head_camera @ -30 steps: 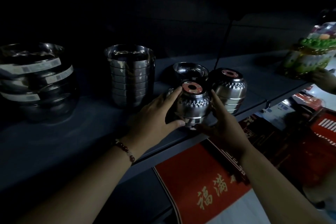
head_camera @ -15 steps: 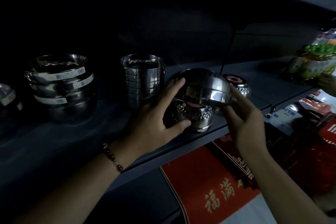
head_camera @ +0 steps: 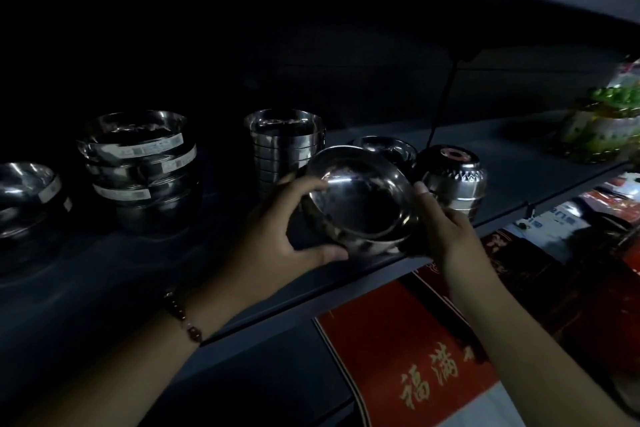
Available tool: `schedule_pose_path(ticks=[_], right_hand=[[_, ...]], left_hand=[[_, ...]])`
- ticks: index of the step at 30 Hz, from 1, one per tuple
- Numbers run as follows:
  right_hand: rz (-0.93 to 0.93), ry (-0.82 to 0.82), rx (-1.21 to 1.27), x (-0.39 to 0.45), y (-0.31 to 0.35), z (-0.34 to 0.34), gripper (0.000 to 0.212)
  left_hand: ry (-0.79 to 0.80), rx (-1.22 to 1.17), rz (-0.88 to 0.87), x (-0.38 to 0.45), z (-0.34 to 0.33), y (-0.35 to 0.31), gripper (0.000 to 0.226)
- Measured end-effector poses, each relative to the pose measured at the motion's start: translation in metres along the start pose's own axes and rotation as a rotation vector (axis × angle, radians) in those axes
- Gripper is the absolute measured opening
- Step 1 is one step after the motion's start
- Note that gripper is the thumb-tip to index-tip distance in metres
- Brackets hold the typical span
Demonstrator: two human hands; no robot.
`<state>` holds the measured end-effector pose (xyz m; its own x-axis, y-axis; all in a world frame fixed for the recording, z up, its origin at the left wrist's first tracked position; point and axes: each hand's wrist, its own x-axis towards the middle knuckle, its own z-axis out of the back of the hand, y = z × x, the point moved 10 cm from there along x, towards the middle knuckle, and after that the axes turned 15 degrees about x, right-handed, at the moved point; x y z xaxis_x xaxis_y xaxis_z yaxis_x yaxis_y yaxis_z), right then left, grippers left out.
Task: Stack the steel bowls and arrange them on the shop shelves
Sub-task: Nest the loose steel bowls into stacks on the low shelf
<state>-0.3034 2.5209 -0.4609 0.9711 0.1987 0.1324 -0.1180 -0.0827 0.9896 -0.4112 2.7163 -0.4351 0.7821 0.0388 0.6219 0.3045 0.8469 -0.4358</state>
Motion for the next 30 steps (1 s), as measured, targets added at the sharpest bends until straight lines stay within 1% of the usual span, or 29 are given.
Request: schedule_pose_path(ticks=[2, 3, 5, 8, 9, 11, 15, 18, 20, 24, 25, 27, 30], right_hand=[[0.077, 0.061, 0.019, -0.005, 0.008, -0.011, 0.033], [0.120, 0.106, 0.019, -0.009, 0.013, -0.018, 0.036], [0.182, 0.208, 0.019, -0.016, 0.022, -0.032, 0.056], [0.245, 0.335, -0.048, -0.025, 0.029, -0.054, 0.075], [0.259, 0.341, -0.103, -0.026, 0.029, -0.060, 0.081], [0.283, 0.292, -0.158, -0.024, 0.030, -0.065, 0.088], [0.343, 0.210, -0.136, -0.020, 0.034, -0.070, 0.085], [0.377, 0.244, -0.020, -0.018, 0.041, -0.079, 0.074], [0.395, 0.286, 0.044, -0.017, 0.046, -0.087, 0.068], [0.452, 0.339, 0.148, -0.013, 0.060, -0.095, 0.074], [0.463, 0.354, 0.163, -0.010, 0.062, -0.098, 0.075], [0.481, 0.367, 0.175, 0.001, 0.065, -0.102, 0.077], [0.497, 0.346, 0.160, 0.022, 0.066, -0.109, 0.079]], left_hand=[[-0.006, -0.139, 0.133, -0.003, 0.000, 0.015, 0.069], [-0.015, -0.200, 0.192, -0.004, 0.000, 0.023, 0.068], [-0.049, -0.263, 0.265, -0.005, 0.003, 0.033, 0.066], [-0.094, -0.315, 0.320, -0.003, 0.008, 0.040, 0.064], [-0.109, -0.336, 0.332, -0.003, 0.009, 0.042, 0.064], [-0.142, -0.368, 0.345, -0.003, 0.011, 0.044, 0.065], [-0.193, -0.427, 0.358, -0.003, 0.014, 0.047, 0.067], [-0.290, -0.465, 0.396, -0.003, 0.023, 0.054, 0.071], [-0.346, -0.453, 0.383, -0.002, 0.031, 0.054, 0.068], [-0.415, -0.345, 0.339, 0.001, 0.047, 0.047, 0.056], [-0.423, -0.314, 0.337, 0.002, 0.049, 0.047, 0.056], [-0.432, -0.273, 0.343, 0.007, 0.051, 0.051, 0.061], [-0.454, -0.199, 0.376, 0.016, 0.052, 0.060, 0.075]])
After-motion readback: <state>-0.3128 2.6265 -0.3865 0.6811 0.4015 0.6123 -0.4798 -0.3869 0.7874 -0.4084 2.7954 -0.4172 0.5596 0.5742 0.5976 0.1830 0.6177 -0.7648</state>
